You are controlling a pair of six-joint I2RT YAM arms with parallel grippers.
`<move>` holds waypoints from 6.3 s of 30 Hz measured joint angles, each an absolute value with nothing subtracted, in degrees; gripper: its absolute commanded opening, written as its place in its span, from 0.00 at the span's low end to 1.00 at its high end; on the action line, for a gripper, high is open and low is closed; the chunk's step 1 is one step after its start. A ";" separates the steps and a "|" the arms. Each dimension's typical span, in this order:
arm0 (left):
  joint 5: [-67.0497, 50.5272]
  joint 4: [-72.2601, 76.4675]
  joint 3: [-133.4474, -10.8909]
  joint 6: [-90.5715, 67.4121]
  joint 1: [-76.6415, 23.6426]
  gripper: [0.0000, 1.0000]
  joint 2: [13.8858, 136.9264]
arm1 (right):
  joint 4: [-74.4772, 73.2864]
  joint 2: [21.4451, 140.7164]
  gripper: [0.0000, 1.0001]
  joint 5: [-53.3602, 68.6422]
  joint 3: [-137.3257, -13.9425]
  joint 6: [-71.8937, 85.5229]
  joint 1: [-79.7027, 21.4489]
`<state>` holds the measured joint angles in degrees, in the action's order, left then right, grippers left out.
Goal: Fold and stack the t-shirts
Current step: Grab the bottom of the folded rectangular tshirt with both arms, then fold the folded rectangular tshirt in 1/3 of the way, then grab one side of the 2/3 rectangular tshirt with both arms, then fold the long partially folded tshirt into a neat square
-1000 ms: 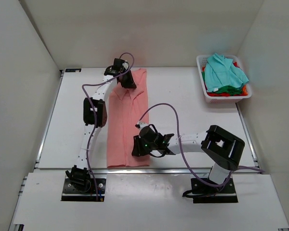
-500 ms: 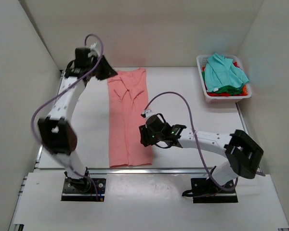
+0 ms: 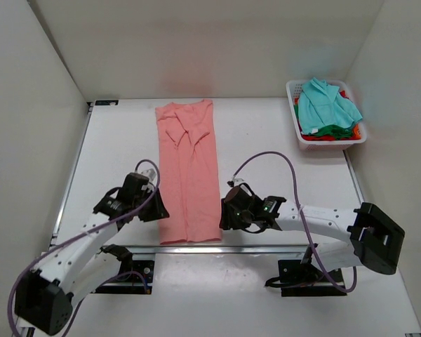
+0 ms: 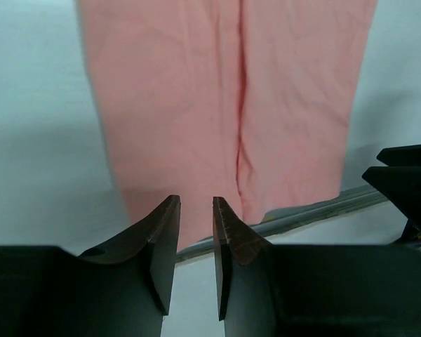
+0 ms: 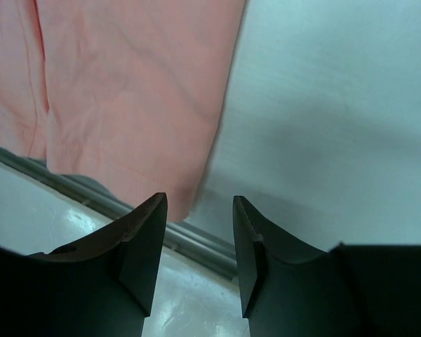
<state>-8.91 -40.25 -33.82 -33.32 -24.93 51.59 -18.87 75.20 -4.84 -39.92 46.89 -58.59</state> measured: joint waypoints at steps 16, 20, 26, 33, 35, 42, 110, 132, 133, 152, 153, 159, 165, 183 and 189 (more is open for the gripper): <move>-6.81 -46.50 -24.10 -40.53 -26.55 0.47 37.76 | -13.91 81.71 0.41 -1.83 -38.57 53.17 -62.65; -6.48 -47.00 -22.98 -41.39 -27.29 0.49 38.00 | -12.71 82.15 0.41 -1.45 -38.57 53.17 -62.61; -5.19 -48.03 -22.55 -42.52 -28.77 0.50 39.13 | -11.84 82.43 0.41 -0.67 -38.57 52.97 -62.46; -4.10 -46.76 -22.06 -44.71 -31.75 0.51 43.40 | -10.39 83.00 0.42 1.08 -38.57 52.56 -61.69; -3.62 -45.06 -21.78 -45.43 -33.50 0.46 45.63 | -9.93 83.31 0.42 1.76 -38.57 52.34 -61.14; -3.49 -39.40 -21.69 -46.11 -34.70 0.00 51.46 | -9.15 84.55 0.00 4.93 -38.13 50.46 -59.70; 5.41 -13.50 -27.24 -40.88 -17.08 0.57 62.35 | 0.32 94.74 0.49 5.72 -48.69 38.04 -36.84; 12.23 2.04 -24.40 -50.70 -22.79 0.25 74.30 | 9.85 102.91 0.20 6.28 -51.75 43.33 -37.78; 12.82 2.31 -23.92 -51.40 -22.79 0.10 74.00 | 9.08 103.11 0.05 6.13 -51.81 43.20 -37.95; 2.61 -19.07 -18.35 -52.88 -24.91 0.00 36.38 | -1.72 78.39 0.00 7.81 -33.76 45.71 -44.82; 1.93 -20.82 -18.35 -52.75 -25.41 0.00 34.70 | -2.96 75.75 0.00 7.77 -32.97 46.13 -45.41; -2.72 -27.53 -18.37 -51.05 -29.06 0.00 31.94 | -9.43 65.76 0.00 8.14 -29.87 47.40 -46.46; -6.22 -32.77 -23.62 -48.29 -29.85 0.00 34.15 | -16.27 64.31 0.00 10.07 -32.64 46.65 -46.06; -14.44 -21.89 -59.57 -35.48 -14.09 0.00 81.56 | -24.80 95.44 0.00 27.79 -72.64 30.87 -19.35; -15.07 -18.20 -83.70 -33.82 -11.16 0.43 108.71 | -28.53 119.94 0.23 29.21 -100.77 26.74 -14.85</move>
